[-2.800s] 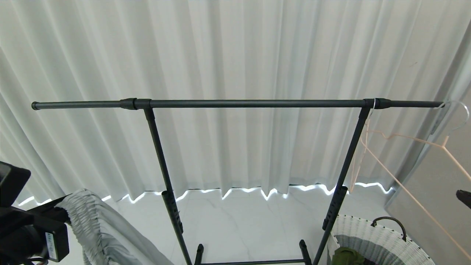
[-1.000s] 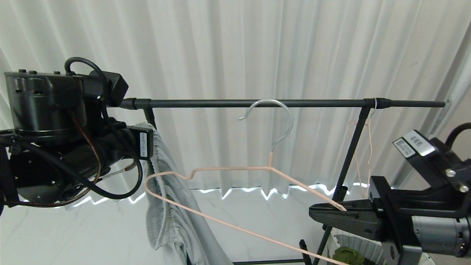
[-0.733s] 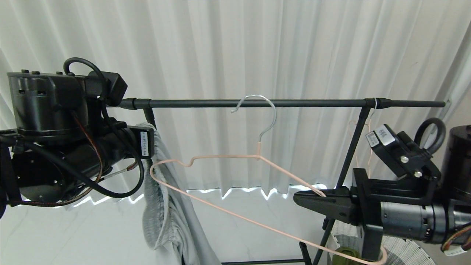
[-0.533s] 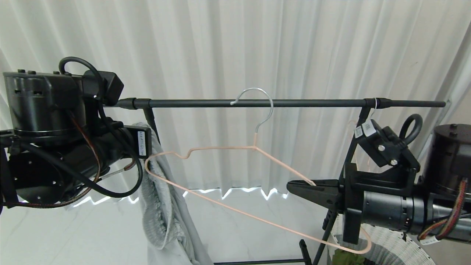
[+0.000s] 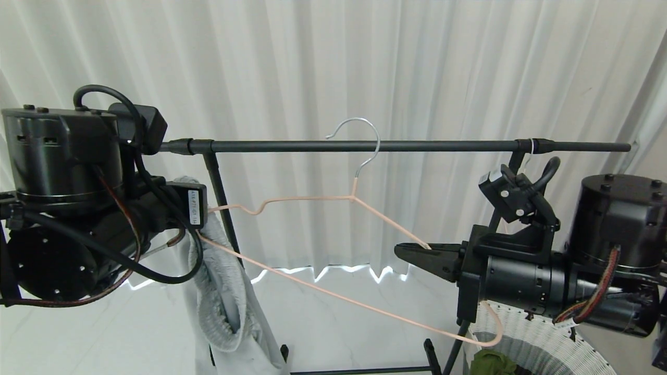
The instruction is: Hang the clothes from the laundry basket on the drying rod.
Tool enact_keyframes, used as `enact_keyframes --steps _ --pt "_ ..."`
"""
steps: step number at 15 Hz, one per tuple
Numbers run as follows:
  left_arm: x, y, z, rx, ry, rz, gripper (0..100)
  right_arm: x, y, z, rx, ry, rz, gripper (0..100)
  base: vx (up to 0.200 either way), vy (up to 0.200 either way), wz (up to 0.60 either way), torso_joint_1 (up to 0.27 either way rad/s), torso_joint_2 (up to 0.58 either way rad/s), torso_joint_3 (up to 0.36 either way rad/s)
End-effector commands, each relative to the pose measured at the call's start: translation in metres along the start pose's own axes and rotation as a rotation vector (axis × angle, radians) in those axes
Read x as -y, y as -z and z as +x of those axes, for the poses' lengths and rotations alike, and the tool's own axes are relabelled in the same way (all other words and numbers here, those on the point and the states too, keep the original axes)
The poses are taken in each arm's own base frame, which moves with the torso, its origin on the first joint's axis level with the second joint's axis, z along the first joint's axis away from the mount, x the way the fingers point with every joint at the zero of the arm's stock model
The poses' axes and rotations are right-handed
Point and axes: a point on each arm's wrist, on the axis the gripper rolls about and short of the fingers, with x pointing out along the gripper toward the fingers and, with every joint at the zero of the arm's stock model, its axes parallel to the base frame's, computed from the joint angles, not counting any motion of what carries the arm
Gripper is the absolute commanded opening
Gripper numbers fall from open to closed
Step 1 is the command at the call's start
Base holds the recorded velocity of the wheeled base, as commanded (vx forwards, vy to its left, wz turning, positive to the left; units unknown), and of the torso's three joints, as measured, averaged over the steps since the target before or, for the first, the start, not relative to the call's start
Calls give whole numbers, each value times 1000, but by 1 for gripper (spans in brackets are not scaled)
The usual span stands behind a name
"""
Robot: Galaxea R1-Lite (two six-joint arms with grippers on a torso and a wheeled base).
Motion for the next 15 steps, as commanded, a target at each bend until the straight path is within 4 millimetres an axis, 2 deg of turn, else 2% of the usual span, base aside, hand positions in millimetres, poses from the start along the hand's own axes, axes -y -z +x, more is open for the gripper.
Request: enact_keyframes --steps 1,5,9,13,15 --pt "3 3 0 -8 -2 8 0 1 0 2 -1 0 8 0 0 0 0 0 0 0" --pt "8 3 7 -21 -6 13 0 -17 2 4 -12 -69 45 0 0 0 0 0 0 0" --pt "9 1 12 -24 -16 -5 0 -21 12 25 12 -91 108 0 0 0 0 0 0 0" --pt "8 0 14 -24 -27 -12 0 -44 24 22 -16 -143 199 0 0 0 0 0 0 0" --pt "9 1 16 -30 -28 -9 0 -47 25 22 3 -157 201 0 0 0 0 0 0 0"
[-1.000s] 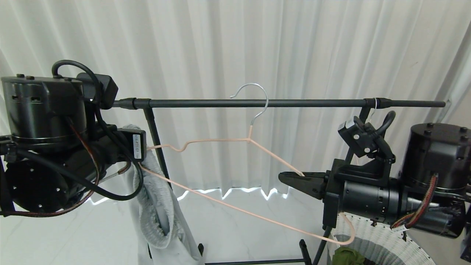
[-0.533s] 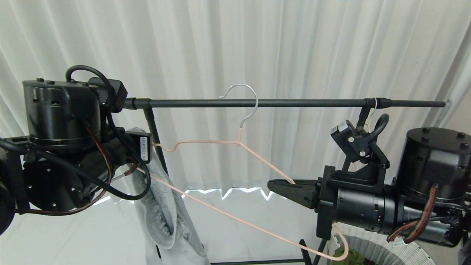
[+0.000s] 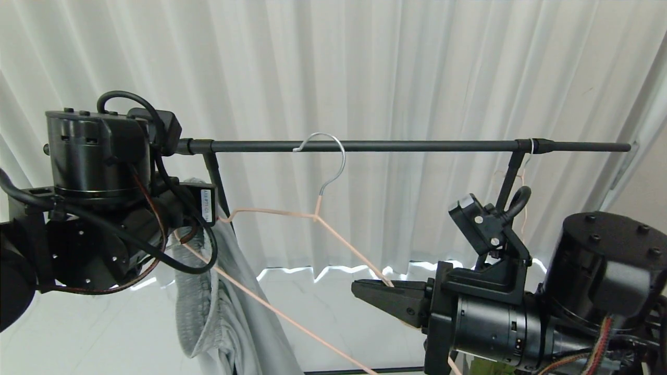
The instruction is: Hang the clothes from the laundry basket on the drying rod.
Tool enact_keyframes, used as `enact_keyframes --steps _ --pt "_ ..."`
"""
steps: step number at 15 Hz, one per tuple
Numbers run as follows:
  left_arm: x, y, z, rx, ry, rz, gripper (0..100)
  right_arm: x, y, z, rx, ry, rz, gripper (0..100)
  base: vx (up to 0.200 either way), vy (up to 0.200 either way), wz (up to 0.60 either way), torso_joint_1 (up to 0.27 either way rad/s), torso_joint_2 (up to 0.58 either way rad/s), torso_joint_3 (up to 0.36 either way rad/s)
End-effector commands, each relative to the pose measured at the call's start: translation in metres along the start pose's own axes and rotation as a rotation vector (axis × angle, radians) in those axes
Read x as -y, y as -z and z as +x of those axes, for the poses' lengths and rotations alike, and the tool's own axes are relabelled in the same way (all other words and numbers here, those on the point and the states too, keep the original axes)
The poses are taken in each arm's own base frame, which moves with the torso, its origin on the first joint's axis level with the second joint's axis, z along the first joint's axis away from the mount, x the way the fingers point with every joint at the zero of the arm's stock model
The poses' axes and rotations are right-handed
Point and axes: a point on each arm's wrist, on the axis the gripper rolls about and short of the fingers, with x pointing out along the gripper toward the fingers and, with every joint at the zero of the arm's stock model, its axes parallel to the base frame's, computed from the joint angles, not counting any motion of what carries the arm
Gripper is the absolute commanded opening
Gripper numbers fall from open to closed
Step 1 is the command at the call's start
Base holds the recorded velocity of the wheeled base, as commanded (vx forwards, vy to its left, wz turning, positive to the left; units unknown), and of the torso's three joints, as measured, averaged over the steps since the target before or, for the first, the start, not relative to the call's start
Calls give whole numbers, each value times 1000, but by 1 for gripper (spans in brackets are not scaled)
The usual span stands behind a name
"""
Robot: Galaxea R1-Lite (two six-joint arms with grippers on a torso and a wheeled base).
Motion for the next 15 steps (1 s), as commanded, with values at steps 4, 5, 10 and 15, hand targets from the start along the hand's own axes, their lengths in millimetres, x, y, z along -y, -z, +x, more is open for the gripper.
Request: enact_keyframes --steps 4,5,10,15 --pt "-6 -1 5 -9 -90 4 0 6 8 5 24 137 7 0 0 0 0 0 0 0" --pt "-7 -1 5 -10 -123 5 0 8 8 6 27 152 8 0 0 0 0 0 0 0" --pt "-8 1 3 -31 -185 40 0 22 -6 17 82 205 4 0 0 0 0 0 0 0" --pt "2 0 -3 -17 -148 39 0 19 -9 31 106 209 -2 0 0 0 0 0 0 0"
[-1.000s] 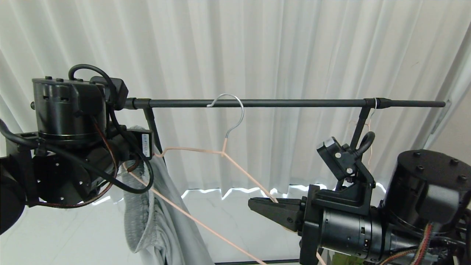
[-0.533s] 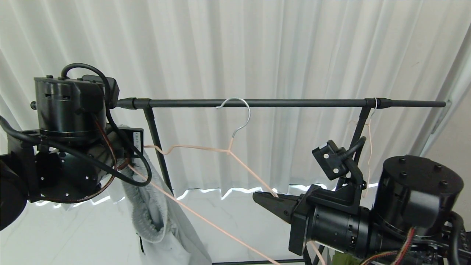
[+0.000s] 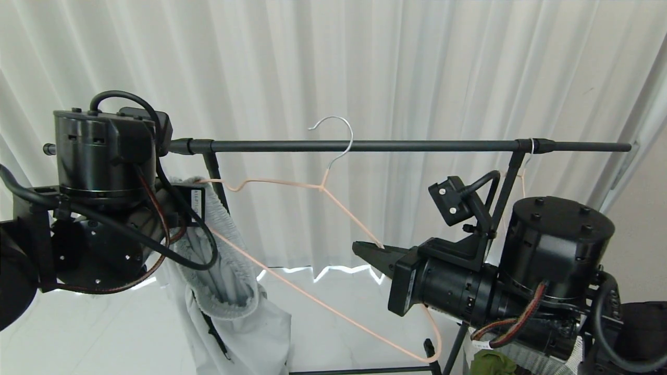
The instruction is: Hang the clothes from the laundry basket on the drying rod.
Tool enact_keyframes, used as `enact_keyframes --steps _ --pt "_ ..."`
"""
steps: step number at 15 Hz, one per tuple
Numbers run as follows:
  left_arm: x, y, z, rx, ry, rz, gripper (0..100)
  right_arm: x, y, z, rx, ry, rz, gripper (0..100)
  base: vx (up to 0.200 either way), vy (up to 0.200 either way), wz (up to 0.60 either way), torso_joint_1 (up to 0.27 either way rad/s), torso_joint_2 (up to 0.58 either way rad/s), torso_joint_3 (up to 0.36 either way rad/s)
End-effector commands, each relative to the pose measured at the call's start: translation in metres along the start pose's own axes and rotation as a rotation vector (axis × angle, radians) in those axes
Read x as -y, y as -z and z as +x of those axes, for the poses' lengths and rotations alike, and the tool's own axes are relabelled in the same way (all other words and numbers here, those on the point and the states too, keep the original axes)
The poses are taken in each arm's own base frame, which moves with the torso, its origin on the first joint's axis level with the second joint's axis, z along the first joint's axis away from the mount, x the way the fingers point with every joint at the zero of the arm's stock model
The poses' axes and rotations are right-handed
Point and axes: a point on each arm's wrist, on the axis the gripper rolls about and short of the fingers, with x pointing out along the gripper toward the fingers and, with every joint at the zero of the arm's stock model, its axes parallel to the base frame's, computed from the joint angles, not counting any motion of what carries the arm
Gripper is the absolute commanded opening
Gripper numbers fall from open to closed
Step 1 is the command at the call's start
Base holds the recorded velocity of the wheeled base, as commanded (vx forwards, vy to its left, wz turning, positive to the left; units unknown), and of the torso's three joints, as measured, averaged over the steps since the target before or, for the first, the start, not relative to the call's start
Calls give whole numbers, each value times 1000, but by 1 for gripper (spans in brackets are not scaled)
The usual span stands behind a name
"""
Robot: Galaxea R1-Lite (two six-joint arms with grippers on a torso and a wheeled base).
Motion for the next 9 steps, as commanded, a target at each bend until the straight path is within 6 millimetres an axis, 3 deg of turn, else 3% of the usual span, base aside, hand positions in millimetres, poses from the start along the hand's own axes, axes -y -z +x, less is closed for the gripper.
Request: enact_keyframes --steps 1,4,9 --pt "3 -1 -2 5 16 2 0 -9 4 5 -11 -31 -2 0 0 0 0 0 0 0" --pt "4 -1 -2 6 17 -1 0 -18 15 7 -49 -61 -2 0 0 0 0 0 0 0" --pt "9 -3 -20 40 103 2 0 -10 26 18 -56 -48 -8 0 0 0 0 0 0 0"
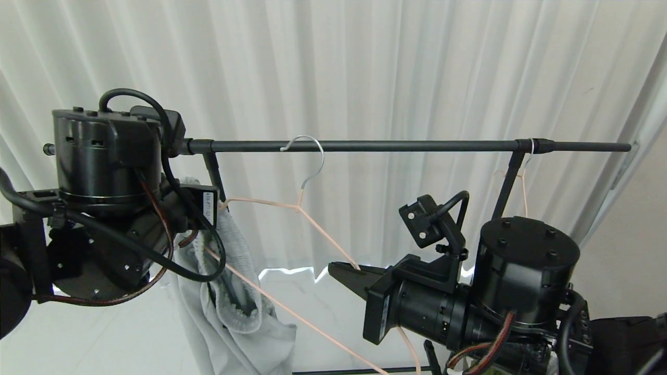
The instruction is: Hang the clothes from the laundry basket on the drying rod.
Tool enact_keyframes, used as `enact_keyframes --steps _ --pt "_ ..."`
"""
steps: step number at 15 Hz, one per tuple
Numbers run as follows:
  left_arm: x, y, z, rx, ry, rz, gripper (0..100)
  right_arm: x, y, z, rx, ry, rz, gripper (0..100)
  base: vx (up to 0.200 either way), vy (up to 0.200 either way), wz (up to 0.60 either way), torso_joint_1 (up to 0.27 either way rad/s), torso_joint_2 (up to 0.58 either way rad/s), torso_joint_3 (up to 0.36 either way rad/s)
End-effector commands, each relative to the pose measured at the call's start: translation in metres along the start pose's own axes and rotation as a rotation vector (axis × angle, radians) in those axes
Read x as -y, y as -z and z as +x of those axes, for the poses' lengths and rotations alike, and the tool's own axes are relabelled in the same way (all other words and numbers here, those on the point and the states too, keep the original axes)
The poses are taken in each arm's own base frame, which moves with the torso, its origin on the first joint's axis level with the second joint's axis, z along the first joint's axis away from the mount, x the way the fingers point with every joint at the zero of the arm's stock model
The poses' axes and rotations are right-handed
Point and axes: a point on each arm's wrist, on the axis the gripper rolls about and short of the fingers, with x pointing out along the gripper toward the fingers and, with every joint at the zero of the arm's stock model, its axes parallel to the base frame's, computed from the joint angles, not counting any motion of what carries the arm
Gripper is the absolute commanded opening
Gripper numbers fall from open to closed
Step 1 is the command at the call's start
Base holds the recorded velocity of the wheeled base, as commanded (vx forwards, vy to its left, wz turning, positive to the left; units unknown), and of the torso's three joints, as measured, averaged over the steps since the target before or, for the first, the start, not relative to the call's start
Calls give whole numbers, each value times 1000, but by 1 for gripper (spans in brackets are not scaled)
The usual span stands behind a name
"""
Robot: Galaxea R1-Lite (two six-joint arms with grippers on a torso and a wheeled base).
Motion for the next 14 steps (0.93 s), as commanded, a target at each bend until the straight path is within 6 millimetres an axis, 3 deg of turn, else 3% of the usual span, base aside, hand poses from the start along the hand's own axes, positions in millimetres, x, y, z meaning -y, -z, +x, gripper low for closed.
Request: enact_keyframes --steps 1,8,14 --pt "0 -3 -12 29 62 -8 0 5 7 6 -7 6 -2 0 0 0 0 0 0 0" --pt "14 -14 -38 89 282 -73 0 12 20 20 15 -1 -57 0 0 0 0 0 0 0" --pt "-2 -9 -62 134 601 -79 0 23 19 23 37 18 -72 0 0 0 0 0 0 0"
